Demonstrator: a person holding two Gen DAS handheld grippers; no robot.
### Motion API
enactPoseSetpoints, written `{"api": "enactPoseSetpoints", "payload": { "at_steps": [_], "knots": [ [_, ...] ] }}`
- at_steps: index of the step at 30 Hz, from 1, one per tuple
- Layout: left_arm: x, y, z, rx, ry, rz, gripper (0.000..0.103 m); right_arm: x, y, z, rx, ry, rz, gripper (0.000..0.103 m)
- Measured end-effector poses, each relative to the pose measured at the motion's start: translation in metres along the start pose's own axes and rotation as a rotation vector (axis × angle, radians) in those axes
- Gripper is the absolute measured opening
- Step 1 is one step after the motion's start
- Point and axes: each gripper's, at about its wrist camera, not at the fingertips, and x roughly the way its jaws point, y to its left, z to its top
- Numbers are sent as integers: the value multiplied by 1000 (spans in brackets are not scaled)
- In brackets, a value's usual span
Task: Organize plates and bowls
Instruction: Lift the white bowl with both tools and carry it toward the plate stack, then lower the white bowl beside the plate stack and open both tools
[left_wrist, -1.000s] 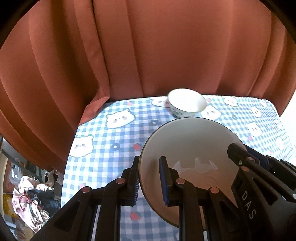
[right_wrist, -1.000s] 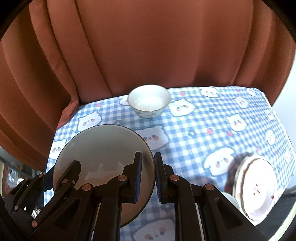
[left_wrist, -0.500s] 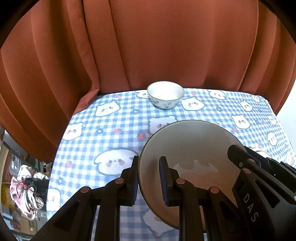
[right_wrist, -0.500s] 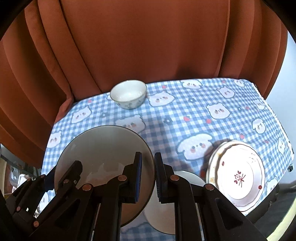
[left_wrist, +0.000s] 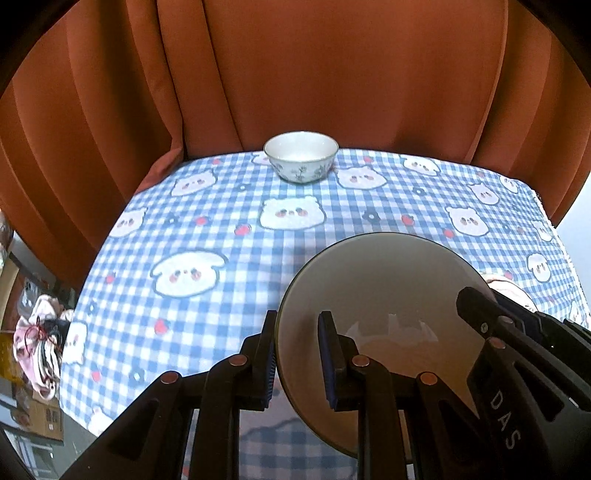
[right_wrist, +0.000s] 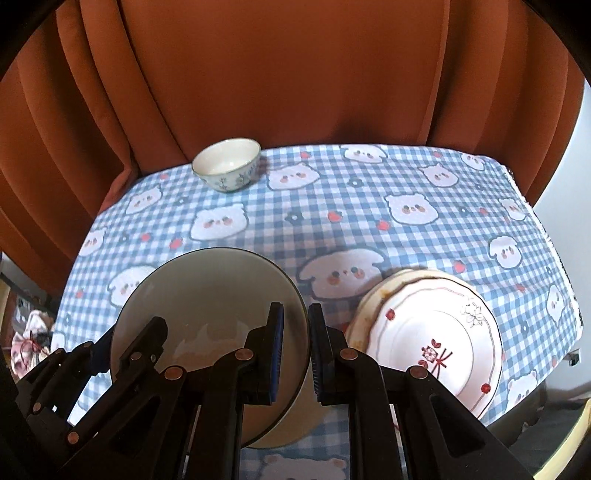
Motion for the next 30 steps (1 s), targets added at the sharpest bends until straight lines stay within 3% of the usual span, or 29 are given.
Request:
{"api": "enactPoseSetpoints", "payload": {
  "at_steps": [13,30],
  "knots": [
    [24,-7,-27,-66,92,35,18,27,-13,-22,-43,91,53,17],
    [44,-18,-32,-49,123,43,18,49,-17,-27,-80,111,28,17]
  ]
}}
